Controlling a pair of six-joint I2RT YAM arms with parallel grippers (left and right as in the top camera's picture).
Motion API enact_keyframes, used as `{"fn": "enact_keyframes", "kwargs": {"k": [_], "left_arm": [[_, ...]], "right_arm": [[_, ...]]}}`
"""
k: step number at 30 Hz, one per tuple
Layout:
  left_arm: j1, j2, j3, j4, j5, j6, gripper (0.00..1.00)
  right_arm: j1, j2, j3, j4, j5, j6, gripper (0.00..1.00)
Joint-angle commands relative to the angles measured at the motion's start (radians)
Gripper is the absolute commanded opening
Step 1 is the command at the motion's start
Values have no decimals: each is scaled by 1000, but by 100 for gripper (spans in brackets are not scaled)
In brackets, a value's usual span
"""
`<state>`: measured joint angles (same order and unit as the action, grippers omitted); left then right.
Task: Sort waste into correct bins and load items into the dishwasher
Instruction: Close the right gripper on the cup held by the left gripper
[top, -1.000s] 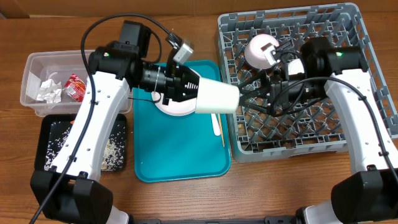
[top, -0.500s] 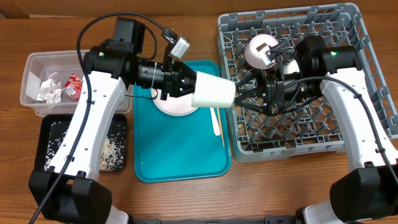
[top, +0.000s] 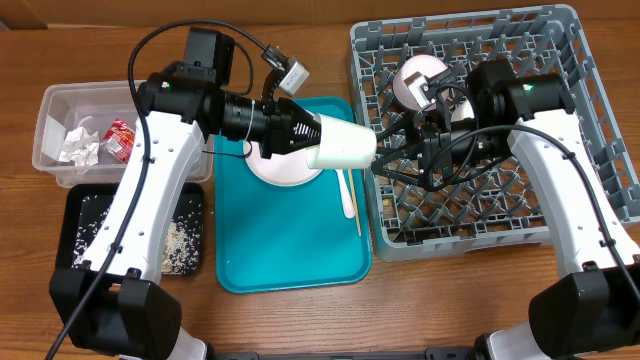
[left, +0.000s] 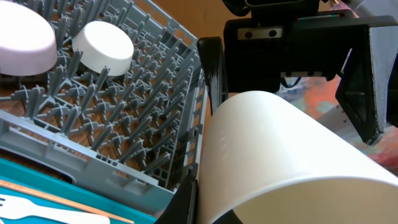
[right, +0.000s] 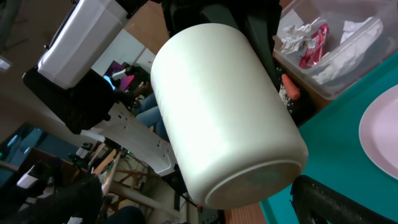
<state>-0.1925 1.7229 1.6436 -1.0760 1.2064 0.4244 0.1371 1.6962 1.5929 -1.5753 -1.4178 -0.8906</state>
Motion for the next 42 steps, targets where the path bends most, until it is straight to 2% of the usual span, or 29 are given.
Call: {"fn": "enact_keyframes", "kwargs": {"k": [1,7,12,23,35,42], "left_arm": [[0,7,6,15,11,-6,4],[4,7,6,34,155,-2,4],[4,7,6,27,152,-2,4],[-35,21,6,27,92,2,4],[-35,23,6,51,91,2,4],[-23,23,6,65,91,1,4]], "right_arm": [[4,-11,-3,31,-62,-8,100],[4,-11,-3,77,-2,-8,100],[4,-11,-3,86,40,-8,100],[4,-11,-3,127,-55,-8,100],[48,-11,-3,130,-83,-8,99],[66,-11,-3,139,-58,-8,91]]}}
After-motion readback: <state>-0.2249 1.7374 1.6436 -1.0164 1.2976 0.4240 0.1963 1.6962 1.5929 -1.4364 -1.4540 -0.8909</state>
